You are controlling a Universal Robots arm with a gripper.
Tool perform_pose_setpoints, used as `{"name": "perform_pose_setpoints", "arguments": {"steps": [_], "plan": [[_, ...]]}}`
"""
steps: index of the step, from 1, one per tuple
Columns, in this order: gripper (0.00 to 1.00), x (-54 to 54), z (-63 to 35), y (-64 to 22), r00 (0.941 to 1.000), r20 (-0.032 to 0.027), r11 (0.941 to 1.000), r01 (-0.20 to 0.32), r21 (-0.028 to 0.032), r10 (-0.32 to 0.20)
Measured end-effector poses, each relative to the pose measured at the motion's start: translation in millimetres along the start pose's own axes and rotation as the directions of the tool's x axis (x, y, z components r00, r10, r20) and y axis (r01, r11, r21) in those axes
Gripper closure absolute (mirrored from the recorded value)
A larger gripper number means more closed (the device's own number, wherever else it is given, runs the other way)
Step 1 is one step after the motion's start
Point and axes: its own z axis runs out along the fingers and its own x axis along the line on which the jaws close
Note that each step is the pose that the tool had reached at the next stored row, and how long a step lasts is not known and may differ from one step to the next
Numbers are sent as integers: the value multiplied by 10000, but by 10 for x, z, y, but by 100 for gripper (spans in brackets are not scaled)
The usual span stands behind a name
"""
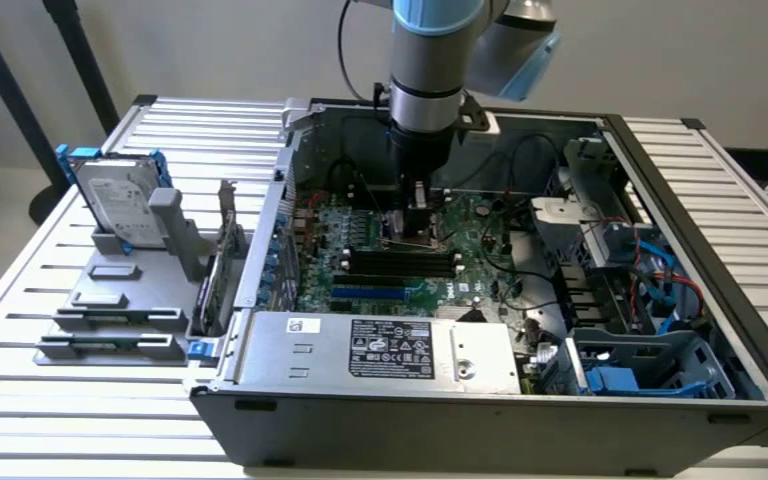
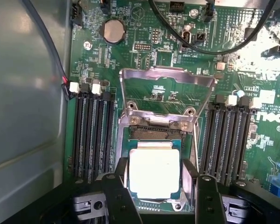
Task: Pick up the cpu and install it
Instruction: 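Place the cpu into insertion slot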
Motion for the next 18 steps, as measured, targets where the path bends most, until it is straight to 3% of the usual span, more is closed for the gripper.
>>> {"name": "perform_pose_setpoints", "arguments": {"steps": [9,13,18], "plan": [[45,-1,12,0,9949,150,9950,-992,-60,993],[45,2,14,0,9938,229,9940,-1087,-83,1089],[45,16,19,0,9935,335,9940,-1077,-202,1083]]}}
